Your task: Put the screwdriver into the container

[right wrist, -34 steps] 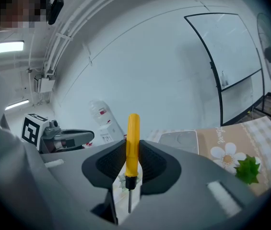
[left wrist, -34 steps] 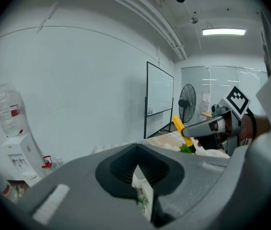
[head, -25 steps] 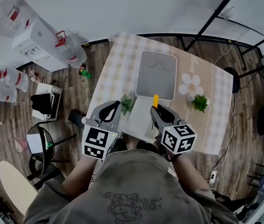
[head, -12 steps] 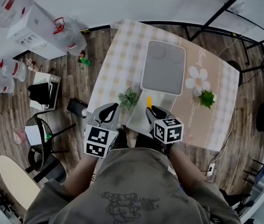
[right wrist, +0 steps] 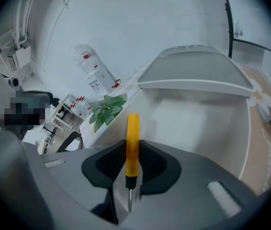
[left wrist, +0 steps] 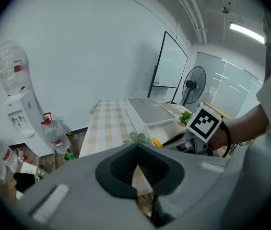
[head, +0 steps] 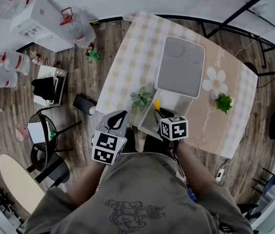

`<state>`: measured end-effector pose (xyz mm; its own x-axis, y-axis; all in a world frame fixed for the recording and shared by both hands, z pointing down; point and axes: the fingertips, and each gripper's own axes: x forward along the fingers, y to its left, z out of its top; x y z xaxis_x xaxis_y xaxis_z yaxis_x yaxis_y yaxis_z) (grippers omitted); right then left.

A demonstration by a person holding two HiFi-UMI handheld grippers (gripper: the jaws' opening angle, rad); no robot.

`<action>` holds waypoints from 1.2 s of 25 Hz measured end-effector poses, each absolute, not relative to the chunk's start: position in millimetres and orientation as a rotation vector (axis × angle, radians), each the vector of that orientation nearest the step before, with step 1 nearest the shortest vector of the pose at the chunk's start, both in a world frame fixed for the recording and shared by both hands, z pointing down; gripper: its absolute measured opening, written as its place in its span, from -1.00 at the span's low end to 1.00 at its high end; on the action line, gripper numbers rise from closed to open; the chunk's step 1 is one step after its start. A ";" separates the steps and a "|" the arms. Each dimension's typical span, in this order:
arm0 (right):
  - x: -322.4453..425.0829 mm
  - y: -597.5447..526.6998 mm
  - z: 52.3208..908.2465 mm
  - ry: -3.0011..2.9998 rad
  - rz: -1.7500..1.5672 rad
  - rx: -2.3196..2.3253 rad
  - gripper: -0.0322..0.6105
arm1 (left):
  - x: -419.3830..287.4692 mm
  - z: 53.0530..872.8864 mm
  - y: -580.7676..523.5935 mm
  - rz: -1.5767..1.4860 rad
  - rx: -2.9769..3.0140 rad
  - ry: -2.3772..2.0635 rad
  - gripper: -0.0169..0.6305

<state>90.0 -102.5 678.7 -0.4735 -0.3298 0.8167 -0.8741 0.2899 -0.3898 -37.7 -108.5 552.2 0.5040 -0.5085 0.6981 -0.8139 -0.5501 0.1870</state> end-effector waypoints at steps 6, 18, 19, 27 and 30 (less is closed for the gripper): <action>83.1 -99.7 690.4 -1.913 1.154 1.035 -0.56 | -43.8 562.3 -99.5 0.841 2.237 -1.068 -0.95; 92.9 -99.1 677.0 -1.911 1.167 1.100 -0.46 | -46.7 547.5 -105.3 0.832 2.307 -1.076 -0.95; 94.5 -100.7 669.7 -1.926 1.152 1.112 -0.46 | -46.9 544.2 -106.8 0.822 2.311 -1.075 -0.95; 112.6 -128.5 563.7 -2.138 1.023 1.292 -0.71 | -40.7 495.0 -136.9 0.745 2.447 -1.104 -0.95; 124.7 -138.7 515.8 -2.219 0.929 1.370 -0.78 | -32.3 462.1 -153.5 0.676 2.518 -1.130 -0.94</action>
<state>124.7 -138.7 515.8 -0.4585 -0.6434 0.6130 -0.8883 0.3098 -0.3392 -32.3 -153.5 462.1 0.5799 -0.6190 0.5297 -0.7597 -0.6457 0.0771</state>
